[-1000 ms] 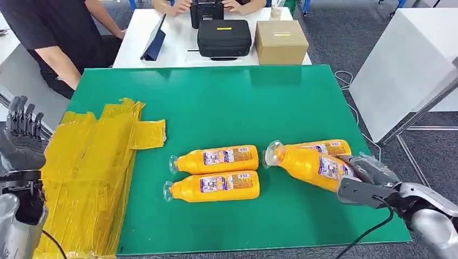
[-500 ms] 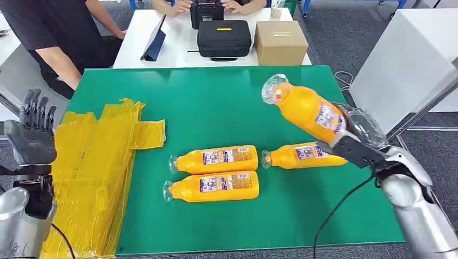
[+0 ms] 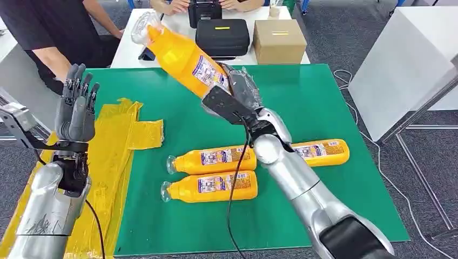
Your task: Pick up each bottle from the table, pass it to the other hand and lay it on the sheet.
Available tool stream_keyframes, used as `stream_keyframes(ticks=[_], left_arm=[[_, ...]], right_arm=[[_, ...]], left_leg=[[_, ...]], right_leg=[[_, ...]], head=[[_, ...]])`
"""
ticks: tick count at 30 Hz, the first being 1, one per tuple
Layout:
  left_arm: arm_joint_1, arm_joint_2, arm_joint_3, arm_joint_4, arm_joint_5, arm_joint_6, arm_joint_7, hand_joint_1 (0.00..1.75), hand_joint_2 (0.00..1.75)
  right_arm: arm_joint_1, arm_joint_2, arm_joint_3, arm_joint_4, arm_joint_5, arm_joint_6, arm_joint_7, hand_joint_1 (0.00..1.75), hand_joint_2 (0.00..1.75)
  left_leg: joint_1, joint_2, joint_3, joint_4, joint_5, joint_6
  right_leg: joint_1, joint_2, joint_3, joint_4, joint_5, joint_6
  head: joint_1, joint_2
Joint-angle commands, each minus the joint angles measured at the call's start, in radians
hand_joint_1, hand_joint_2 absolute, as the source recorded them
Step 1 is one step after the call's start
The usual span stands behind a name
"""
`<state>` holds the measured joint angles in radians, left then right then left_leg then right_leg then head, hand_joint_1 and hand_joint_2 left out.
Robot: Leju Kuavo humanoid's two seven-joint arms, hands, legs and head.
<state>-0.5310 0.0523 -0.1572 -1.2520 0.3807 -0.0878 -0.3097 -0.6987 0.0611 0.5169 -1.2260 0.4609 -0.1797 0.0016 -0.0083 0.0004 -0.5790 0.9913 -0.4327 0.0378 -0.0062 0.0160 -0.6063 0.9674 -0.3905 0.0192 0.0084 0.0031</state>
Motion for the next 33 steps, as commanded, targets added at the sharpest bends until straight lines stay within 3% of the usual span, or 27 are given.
stream_keyframes(ticks=[1, 6, 25, 33], left_arm=[[-0.105, -0.072, -0.052, 0.075, 0.065, -0.052, 0.078, 0.00, 1.75], [-0.129, -0.085, -0.075, 0.100, 0.092, -0.057, 0.091, 0.00, 1.75], [-0.127, -0.081, -0.073, 0.099, 0.094, -0.057, 0.090, 0.00, 1.75], [-0.156, -0.132, -0.102, 0.075, 0.118, -0.033, 0.119, 0.00, 1.75]], right_arm=[[-0.189, 0.180, 0.142, 0.254, 0.138, -0.054, 0.108, 1.75, 1.75], [-0.203, 0.204, 0.141, 0.294, 0.153, -0.056, 0.118, 1.75, 1.75], [-0.202, 0.200, 0.139, 0.294, 0.153, -0.057, 0.116, 1.75, 1.75], [-0.214, 0.288, 0.128, 0.443, 0.236, -0.059, 0.141, 1.75, 1.75]], left_leg=[[0.000, 0.004, 0.001, 0.003, -0.003, -0.003], [-0.001, -0.004, 0.002, 0.002, -0.002, -0.003], [-0.001, -0.003, 0.001, 0.001, -0.001, -0.002], [-0.001, -0.004, 0.002, 0.002, -0.002, -0.002]], right_leg=[[0.000, 0.003, 0.000, 0.002, -0.001, 0.000], [0.000, -0.004, 0.002, 0.001, -0.002, 0.000], [-0.002, -0.004, 0.001, 0.000, -0.001, 0.000], [-0.002, -0.004, 0.002, 0.001, -0.002, 0.000]], head=[[-0.001, 0.000], [-0.001, 0.000], [-0.001, 0.000], [-0.001, 0.000]])
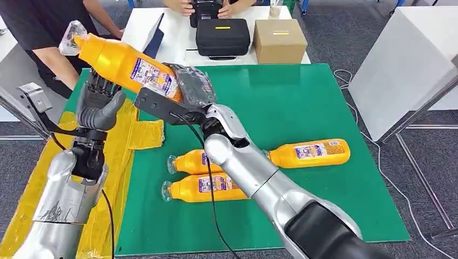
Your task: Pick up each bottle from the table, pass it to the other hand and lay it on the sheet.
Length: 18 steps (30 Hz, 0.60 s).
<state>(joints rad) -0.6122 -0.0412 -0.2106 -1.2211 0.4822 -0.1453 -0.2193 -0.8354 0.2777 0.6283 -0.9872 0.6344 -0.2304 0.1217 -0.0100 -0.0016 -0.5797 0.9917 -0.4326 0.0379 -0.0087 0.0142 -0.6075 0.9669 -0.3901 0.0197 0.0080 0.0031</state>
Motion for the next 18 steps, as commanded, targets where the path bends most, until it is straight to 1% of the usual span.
stream_keyframes(ticks=[1, 4, 5, 7, 10, 11, 13, 16, 18], left_arm=[[-0.074, -0.042, -0.048, 0.040, 0.023, 0.025, 0.035, 0.00, 1.75], [-0.067, -0.053, -0.047, 0.024, 0.028, 0.027, 0.043, 0.00, 1.75], [-0.063, -0.064, -0.046, 0.016, 0.029, 0.019, 0.056, 0.00, 1.75], [-0.063, -0.087, -0.045, 0.002, 0.010, 0.027, 0.071, 0.00, 1.75], [-0.065, -0.090, -0.048, -0.001, 0.006, 0.030, 0.074, 0.00, 1.75], [-0.067, -0.090, -0.046, 0.001, 0.005, 0.032, 0.075, 0.00, 1.75], [-0.070, -0.092, -0.047, 0.004, 0.002, 0.033, 0.076, 0.00, 1.75], [-0.072, -0.100, -0.054, 0.002, -0.002, 0.034, 0.079, 0.00, 1.75], [-0.075, -0.108, -0.063, -0.001, -0.004, 0.036, 0.082, 0.00, 1.75]], right_arm=[[-0.077, 0.071, 0.044, 0.204, 0.060, -0.013, 0.033, 1.75, 1.75], [-0.082, 0.071, 0.139, 0.209, 0.004, -0.026, 0.080, 1.75, 1.75], [-0.083, 0.071, 0.163, 0.229, -0.019, 0.000, 0.117, 1.75, 1.75], [-0.081, 0.071, 0.218, 0.256, -0.044, -0.001, 0.119, 1.75, 1.75], [-0.076, 0.071, 0.236, 0.255, -0.052, -0.009, 0.122, 1.75, 1.75], [-0.081, 0.071, 0.246, 0.257, -0.062, -0.005, 0.123, 1.75, 1.75], [-0.083, 0.071, 0.284, 0.244, -0.078, 0.009, 0.123, 1.75, 1.75], [-0.083, 0.071, 0.332, 0.224, -0.108, 0.018, 0.136, 1.75, 1.75], [-0.094, 0.071, 0.368, 0.223, -0.139, 0.018, 0.149, 1.75, 1.75]], left_leg=[[0.001, -0.001, 0.002, 0.001, -0.001, -0.002], [0.001, 0.000, 0.004, 0.001, -0.002, -0.003], [0.001, 0.000, 0.004, 0.001, -0.002, -0.003], [0.001, -0.001, 0.004, 0.001, -0.003, -0.003], [0.001, -0.001, 0.001, 0.000, -0.001, -0.002], [0.001, -0.001, 0.003, 0.001, -0.002, -0.003], [0.001, -0.001, 0.001, 0.000, -0.001, -0.002], [0.002, -0.002, 0.004, 0.001, -0.003, -0.003], [0.001, -0.002, 0.001, 0.000, -0.001, -0.002]], right_leg=[[0.001, -0.002, 0.002, 0.001, -0.001, -0.001], [0.001, -0.001, 0.004, 0.001, -0.002, -0.001], [0.001, -0.002, 0.004, 0.001, -0.002, -0.001], [0.001, -0.002, 0.005, 0.000, -0.003, -0.001], [0.001, -0.002, 0.002, 0.000, -0.001, 0.000], [0.001, -0.003, 0.004, 0.000, -0.002, -0.001], [0.001, -0.001, 0.002, 0.000, -0.001, 0.000], [0.002, -0.003, 0.005, 0.001, -0.003, -0.001], [0.001, -0.003, 0.002, 0.000, -0.002, -0.001]], head=[[0.000, 0.000], [0.000, 0.000], [0.000, 0.000], [0.000, 0.000], [0.000, 0.000], [0.000, 0.000], [0.000, 0.000], [0.000, 0.000], [0.000, 0.000]])
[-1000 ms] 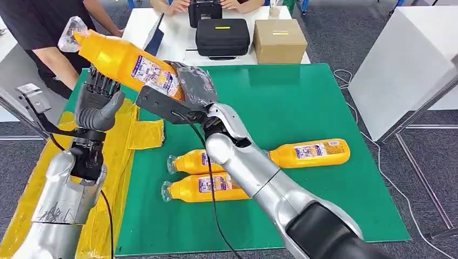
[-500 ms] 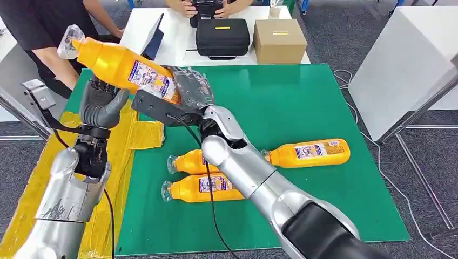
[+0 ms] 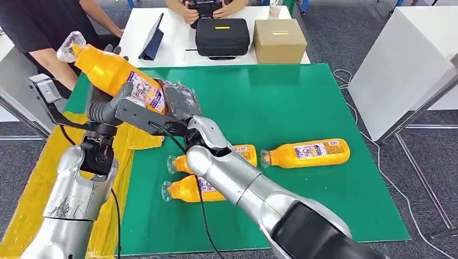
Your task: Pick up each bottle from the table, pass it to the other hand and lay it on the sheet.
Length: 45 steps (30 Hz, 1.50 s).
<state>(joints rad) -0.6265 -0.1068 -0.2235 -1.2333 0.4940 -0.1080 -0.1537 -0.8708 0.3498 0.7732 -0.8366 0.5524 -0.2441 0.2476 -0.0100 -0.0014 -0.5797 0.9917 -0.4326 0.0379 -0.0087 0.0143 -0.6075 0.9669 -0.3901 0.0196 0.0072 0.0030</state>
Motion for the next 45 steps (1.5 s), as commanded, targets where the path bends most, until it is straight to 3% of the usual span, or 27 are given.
stream_keyframes(ticks=[1, 10, 11, 12, 23, 38, 39, 45], left_arm=[[-0.060, -0.046, -0.054, 0.007, -0.018, 0.000, 0.018, 0.00, 1.75], [-0.021, -0.041, -0.063, -0.034, -0.036, 0.049, 0.035, 0.00, 1.75], [-0.012, -0.018, -0.066, -0.040, -0.032, 0.047, 0.031, 0.66, 1.75], [-0.011, -0.008, -0.064, -0.040, -0.034, 0.039, 0.039, 1.73, 1.75], [0.005, -0.007, -0.039, -0.080, -0.044, 0.015, 0.072, 1.75, 1.75], [0.008, -0.013, -0.018, -0.099, -0.037, 0.014, 0.076, 1.75, 1.75], [0.012, -0.011, -0.017, -0.107, -0.036, 0.011, 0.080, 1.75, 1.75], [0.032, -0.004, -0.007, -0.130, -0.038, 0.010, 0.083, 1.75, 1.75]], right_arm=[[-0.061, -0.001, 0.234, 0.068, -0.063, 0.035, 0.024, 1.75, 1.75], [-0.101, -0.001, 0.327, -0.011, -0.110, 0.046, 0.027, 1.75, 1.75], [-0.078, -0.001, 0.324, -0.080, -0.078, 0.073, 0.056, 1.75, 1.75], [-0.053, -0.001, 0.307, -0.130, -0.039, 0.097, 0.089, 1.75, 1.75], [-0.007, -0.001, 0.259, -0.172, 0.047, 0.166, 0.108, 1.75, 1.75], [-0.032, -0.001, 0.243, -0.123, 0.018, 0.180, 0.123, 1.75, 1.75], [-0.030, -0.001, 0.229, -0.127, 0.000, 0.173, 0.122, 0.00, 0.00], [-0.039, -0.001, 0.162, -0.093, 0.004, 0.161, 0.116, 0.00, 0.00]], left_leg=[[0.002, -0.003, 0.003, 0.001, -0.002, -0.003], [0.001, -0.001, 0.001, 0.001, -0.001, -0.002], [0.001, -0.002, 0.002, 0.001, -0.002, -0.003], [0.001, -0.001, 0.001, 0.000, -0.001, -0.002], [0.002, -0.001, 0.004, 0.000, -0.003, -0.003], [0.001, -0.001, 0.001, 0.000, -0.001, -0.002], [0.001, -0.002, 0.002, 0.000, -0.002, -0.003], [0.001, -0.001, 0.001, 0.000, -0.001, -0.002]], right_leg=[[0.002, -0.004, 0.005, 0.000, -0.003, -0.001], [0.001, -0.002, 0.001, 0.000, -0.001, -0.001], [0.001, -0.004, 0.003, 0.001, -0.002, -0.001], [0.001, -0.002, 0.002, 0.000, -0.001, -0.001], [0.002, -0.002, 0.005, 0.000, -0.003, -0.001], [0.001, -0.002, 0.002, 0.000, -0.001, -0.001], [0.001, -0.003, 0.003, 0.000, -0.002, -0.001], [0.001, -0.002, 0.002, 0.000, -0.001, -0.001]], head=[[0.000, 0.000], [0.000, 0.000], [0.000, 0.000], [0.000, 0.000], [0.000, 0.000], [0.000, 0.000], [0.000, 0.000], [0.000, 0.000]])
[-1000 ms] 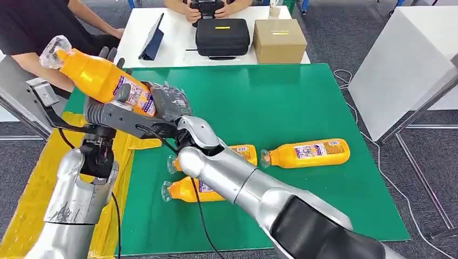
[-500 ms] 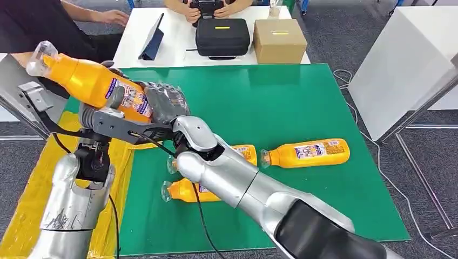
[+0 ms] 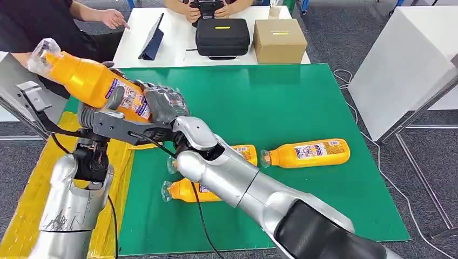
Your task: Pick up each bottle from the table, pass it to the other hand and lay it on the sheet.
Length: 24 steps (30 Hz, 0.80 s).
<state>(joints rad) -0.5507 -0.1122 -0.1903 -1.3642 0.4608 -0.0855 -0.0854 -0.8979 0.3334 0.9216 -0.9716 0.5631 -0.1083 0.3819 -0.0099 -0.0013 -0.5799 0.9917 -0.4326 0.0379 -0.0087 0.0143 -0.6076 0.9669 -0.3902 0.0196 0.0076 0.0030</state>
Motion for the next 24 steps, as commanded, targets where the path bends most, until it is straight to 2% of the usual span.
stream_keyframes(ticks=[1, 7, 12, 15, 17, 18, 19, 24], left_arm=[[-0.042, 0.002, -0.039, -0.001, -0.006, -0.012, 0.015, 1.75, 1.75], [-0.037, 0.009, -0.034, -0.010, -0.005, -0.012, 0.016, 1.75, 1.75], [0.022, 0.039, 0.025, -0.073, -0.028, -0.008, 0.015, 1.75, 1.75], [0.028, 0.040, 0.036, -0.077, -0.033, -0.014, 0.016, 1.75, 1.75], [0.001, 0.012, 0.023, -0.036, -0.053, -0.010, -0.002, 1.75, 1.75], [0.001, 0.023, 0.028, -0.043, -0.082, 0.018, -0.034, 1.75, 1.75], [0.002, 0.043, 0.027, -0.058, -0.142, 0.051, -0.065, 1.75, 1.75], [0.044, 0.119, 0.088, -0.144, -0.234, 0.067, -0.061, 1.75, 1.75]], right_arm=[[-0.009, 0.016, 0.004, 0.054, -0.008, 0.026, -0.020, 0.00, 0.00], [-0.007, 0.016, -0.015, 0.082, 0.016, 0.029, -0.033, 0.00, 0.00], [0.099, -0.039, -0.266, -0.041, 0.158, 0.106, -0.104, 0.00, 0.00], [0.116, -0.045, -0.298, -0.074, 0.182, 0.138, -0.110, 0.00, 0.00], [0.092, -0.058, -0.400, 0.131, 0.149, 0.048, -0.302, 0.00, 0.00], [0.085, -0.075, -0.416, 0.144, 0.155, 0.047, -0.338, 0.00, 0.00], [0.099, -0.099, -0.430, 0.095, 0.160, 0.066, -0.351, 0.00, 0.00], [0.287, -0.292, -0.514, -0.520, 0.101, 0.266, -0.221, 0.00, 0.00]], left_leg=[[0.001, -0.002, 0.004, 0.001, -0.002, -0.003], [0.001, -0.002, 0.002, 0.000, -0.001, -0.002], [0.001, -0.002, 0.003, -0.001, -0.001, -0.002], [0.001, -0.003, 0.003, 0.000, -0.001, -0.002], [0.002, -0.004, 0.003, 0.000, -0.001, -0.002], [0.002, -0.006, 0.005, 0.000, -0.001, -0.003], [0.002, -0.005, 0.004, 0.000, -0.001, -0.002], [0.001, -0.006, 0.001, 0.000, 0.000, -0.002]], right_leg=[[0.001, -0.003, 0.004, 0.000, -0.002, -0.001], [0.001, -0.002, 0.003, 0.000, -0.001, -0.001], [0.001, -0.003, 0.004, -0.002, -0.001, -0.001], [0.001, -0.003, 0.004, -0.001, -0.002, -0.001], [0.002, -0.005, 0.005, -0.001, -0.002, 0.000], [0.002, -0.007, 0.007, -0.001, -0.003, -0.001], [0.002, -0.006, 0.006, -0.001, -0.002, 0.000], [0.001, -0.006, 0.004, -0.001, -0.001, 0.000]], head=[[0.000, 0.000], [0.000, 0.000], [0.000, 0.000], [0.000, 0.000], [0.000, 0.000], [0.000, 0.000], [0.000, 0.000], [0.000, 0.000]])
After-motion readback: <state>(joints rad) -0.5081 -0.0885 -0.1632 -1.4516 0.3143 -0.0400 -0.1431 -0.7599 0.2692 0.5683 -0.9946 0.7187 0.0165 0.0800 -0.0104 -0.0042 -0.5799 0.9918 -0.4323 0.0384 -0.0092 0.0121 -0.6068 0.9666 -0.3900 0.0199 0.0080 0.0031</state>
